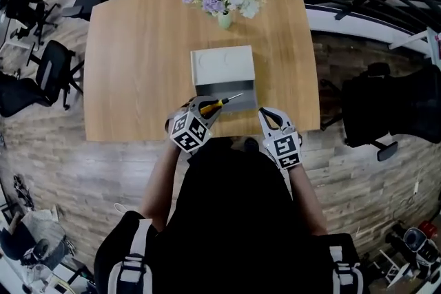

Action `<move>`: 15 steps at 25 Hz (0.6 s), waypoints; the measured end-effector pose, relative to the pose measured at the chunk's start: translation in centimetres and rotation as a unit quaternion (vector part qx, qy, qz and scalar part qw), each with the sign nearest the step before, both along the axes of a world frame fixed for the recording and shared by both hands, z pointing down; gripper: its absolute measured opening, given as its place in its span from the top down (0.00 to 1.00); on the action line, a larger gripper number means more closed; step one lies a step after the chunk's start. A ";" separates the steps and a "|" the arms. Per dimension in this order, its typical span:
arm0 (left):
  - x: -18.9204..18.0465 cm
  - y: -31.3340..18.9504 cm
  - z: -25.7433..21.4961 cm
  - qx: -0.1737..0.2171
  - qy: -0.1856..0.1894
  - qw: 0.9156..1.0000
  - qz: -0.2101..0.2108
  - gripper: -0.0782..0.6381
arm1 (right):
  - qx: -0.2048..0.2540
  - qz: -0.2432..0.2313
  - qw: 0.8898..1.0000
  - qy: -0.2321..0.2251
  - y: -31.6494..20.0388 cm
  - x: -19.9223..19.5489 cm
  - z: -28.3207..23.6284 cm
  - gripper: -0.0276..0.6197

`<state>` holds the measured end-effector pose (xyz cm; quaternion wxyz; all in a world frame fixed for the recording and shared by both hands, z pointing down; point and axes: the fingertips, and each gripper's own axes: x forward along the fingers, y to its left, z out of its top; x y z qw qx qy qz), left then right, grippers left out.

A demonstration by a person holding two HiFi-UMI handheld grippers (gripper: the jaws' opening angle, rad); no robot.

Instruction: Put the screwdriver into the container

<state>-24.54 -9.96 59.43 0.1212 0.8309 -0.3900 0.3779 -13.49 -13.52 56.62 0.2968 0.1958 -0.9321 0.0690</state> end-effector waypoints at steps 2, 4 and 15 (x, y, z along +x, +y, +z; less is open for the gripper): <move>0.0 -0.3 0.7 -0.008 0.007 1.000 0.012 0.77 | -0.001 0.014 1.000 0.001 0.0 0.1 0.1 0.92; 0.0 -0.7 1.1 -0.012 0.021 1.000 0.017 0.77 | -0.003 0.027 1.000 0.004 0.1 0.1 0.4 0.92; -0.2 -1.2 6.2 -0.058 0.003 0.996 0.071 0.77 | -0.002 0.079 0.997 0.012 1.4 -0.7 0.8 0.92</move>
